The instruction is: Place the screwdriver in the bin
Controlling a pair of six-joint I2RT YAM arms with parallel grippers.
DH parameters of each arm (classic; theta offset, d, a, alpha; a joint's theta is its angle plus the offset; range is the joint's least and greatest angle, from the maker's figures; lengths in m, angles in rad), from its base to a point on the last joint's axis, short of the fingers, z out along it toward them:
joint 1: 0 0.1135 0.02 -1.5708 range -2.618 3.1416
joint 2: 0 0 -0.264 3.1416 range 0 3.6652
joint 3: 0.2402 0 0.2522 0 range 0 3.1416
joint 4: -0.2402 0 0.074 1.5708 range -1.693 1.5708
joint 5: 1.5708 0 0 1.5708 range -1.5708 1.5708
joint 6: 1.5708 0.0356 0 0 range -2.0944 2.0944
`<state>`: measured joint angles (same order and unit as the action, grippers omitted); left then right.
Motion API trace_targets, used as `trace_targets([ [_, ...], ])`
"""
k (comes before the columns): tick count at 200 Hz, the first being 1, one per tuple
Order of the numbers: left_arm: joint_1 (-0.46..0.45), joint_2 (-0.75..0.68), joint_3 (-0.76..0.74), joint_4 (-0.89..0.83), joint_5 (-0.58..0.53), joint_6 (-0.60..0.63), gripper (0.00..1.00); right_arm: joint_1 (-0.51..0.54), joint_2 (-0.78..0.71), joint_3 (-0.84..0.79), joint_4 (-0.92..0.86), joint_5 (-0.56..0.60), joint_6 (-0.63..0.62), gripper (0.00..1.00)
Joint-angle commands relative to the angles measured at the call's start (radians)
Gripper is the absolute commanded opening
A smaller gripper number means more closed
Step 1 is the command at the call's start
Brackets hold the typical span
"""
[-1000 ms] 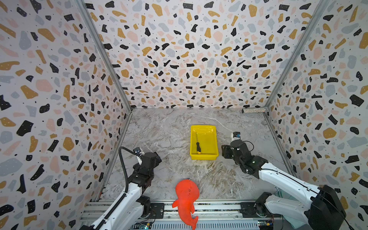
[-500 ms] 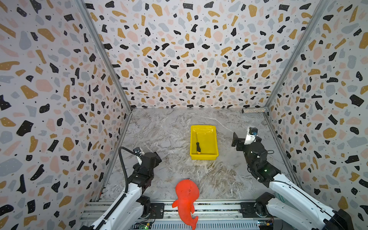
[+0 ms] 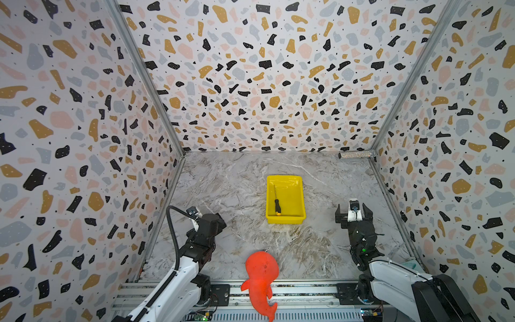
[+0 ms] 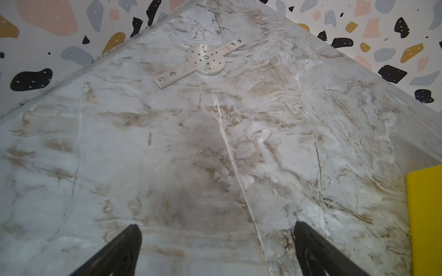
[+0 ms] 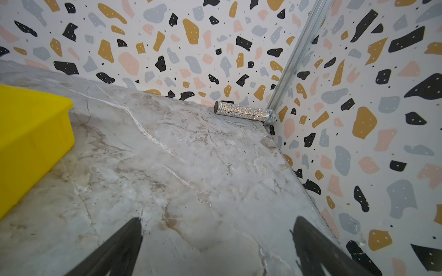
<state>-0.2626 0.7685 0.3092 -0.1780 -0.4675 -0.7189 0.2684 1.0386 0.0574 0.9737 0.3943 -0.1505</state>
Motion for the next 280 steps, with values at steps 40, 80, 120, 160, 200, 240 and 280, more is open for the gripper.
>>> trace_targets([
  [40,0.005,-0.008,-0.009,0.031,0.003,0.007,1.00,-0.046,0.267,0.073,0.264,-0.042,0.094,1.00],
  [80,0.005,-0.005,-0.011,0.035,0.004,0.007,1.00,-0.076,0.366,0.088,0.330,-0.088,0.114,1.00],
  [120,0.005,-0.001,-0.009,0.037,0.004,0.007,1.00,-0.138,0.447,0.052,0.475,-0.143,0.164,1.00],
  [160,0.005,0.002,-0.007,0.037,0.002,0.007,1.00,-0.158,0.445,0.099,0.379,-0.192,0.174,1.00],
  [200,0.005,0.005,-0.007,0.038,0.003,0.007,1.00,-0.165,0.455,0.131,0.313,-0.206,0.176,1.00],
  [240,0.005,0.007,-0.007,0.039,0.002,0.007,1.00,-0.166,0.452,0.131,0.310,-0.205,0.173,0.99],
  [280,0.005,0.018,-0.006,0.041,-0.007,0.003,1.00,-0.166,0.452,0.132,0.310,-0.206,0.172,0.99],
])
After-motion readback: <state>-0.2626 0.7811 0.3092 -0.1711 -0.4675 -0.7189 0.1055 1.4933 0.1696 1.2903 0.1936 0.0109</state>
